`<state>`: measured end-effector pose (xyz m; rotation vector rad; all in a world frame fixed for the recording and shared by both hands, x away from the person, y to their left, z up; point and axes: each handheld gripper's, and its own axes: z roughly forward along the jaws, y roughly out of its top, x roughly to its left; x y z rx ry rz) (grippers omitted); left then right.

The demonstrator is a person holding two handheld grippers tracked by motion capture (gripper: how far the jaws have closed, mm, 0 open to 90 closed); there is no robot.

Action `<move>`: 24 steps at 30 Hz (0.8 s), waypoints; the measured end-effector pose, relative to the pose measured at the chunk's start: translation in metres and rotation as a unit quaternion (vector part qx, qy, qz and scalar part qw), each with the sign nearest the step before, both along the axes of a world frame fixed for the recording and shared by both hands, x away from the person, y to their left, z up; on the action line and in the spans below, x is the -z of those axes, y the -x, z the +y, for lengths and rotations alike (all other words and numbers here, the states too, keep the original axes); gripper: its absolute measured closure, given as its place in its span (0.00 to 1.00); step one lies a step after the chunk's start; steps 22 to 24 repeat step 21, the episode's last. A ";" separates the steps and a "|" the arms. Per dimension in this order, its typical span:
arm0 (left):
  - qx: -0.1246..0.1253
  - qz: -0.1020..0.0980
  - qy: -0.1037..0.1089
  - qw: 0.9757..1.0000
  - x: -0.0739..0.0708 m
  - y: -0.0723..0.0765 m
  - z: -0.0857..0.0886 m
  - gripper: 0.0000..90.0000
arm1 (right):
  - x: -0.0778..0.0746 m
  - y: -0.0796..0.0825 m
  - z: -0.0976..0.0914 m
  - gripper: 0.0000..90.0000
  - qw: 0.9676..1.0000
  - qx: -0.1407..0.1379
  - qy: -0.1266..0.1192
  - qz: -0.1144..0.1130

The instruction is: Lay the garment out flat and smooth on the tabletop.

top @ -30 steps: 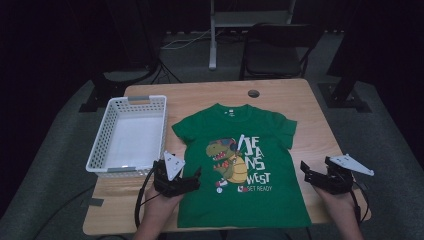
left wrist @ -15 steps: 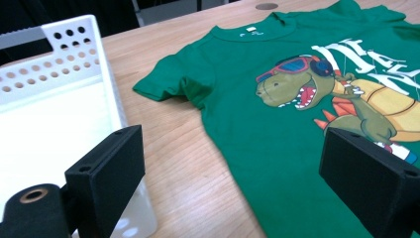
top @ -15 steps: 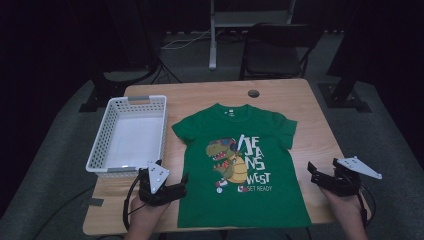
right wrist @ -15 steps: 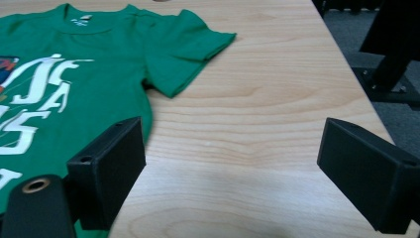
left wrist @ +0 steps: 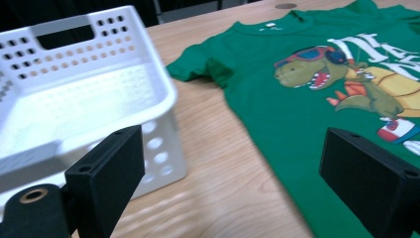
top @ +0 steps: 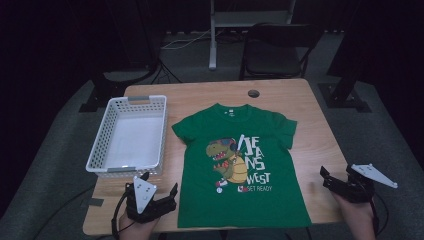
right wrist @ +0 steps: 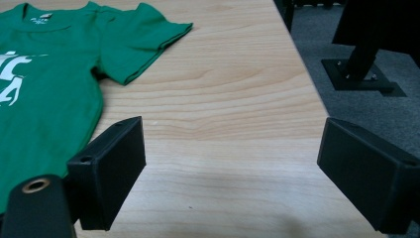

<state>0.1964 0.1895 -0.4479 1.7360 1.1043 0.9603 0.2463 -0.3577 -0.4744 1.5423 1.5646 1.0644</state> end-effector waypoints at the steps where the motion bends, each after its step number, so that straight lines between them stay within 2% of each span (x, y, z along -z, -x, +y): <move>1: -0.006 0.000 -0.002 1.000 0.001 0.002 0.002 0.13 | 0.000 0.001 -0.002 0.12 1.000 0.002 0.000 -0.002; 8: -0.041 0.000 0.002 0.999 0.008 0.006 0.021 0.13 | -0.001 0.008 -0.009 0.12 1.000 0.010 0.000 -0.001; 16: -0.088 0.012 0.014 0.996 0.023 0.007 0.044 0.13 | 0.001 0.009 -0.011 0.12 1.000 0.014 -0.001 0.010; 24: -0.099 0.018 0.020 0.995 0.029 0.010 0.052 0.13 | 0.002 0.010 -0.011 0.12 1.000 0.016 0.000 0.013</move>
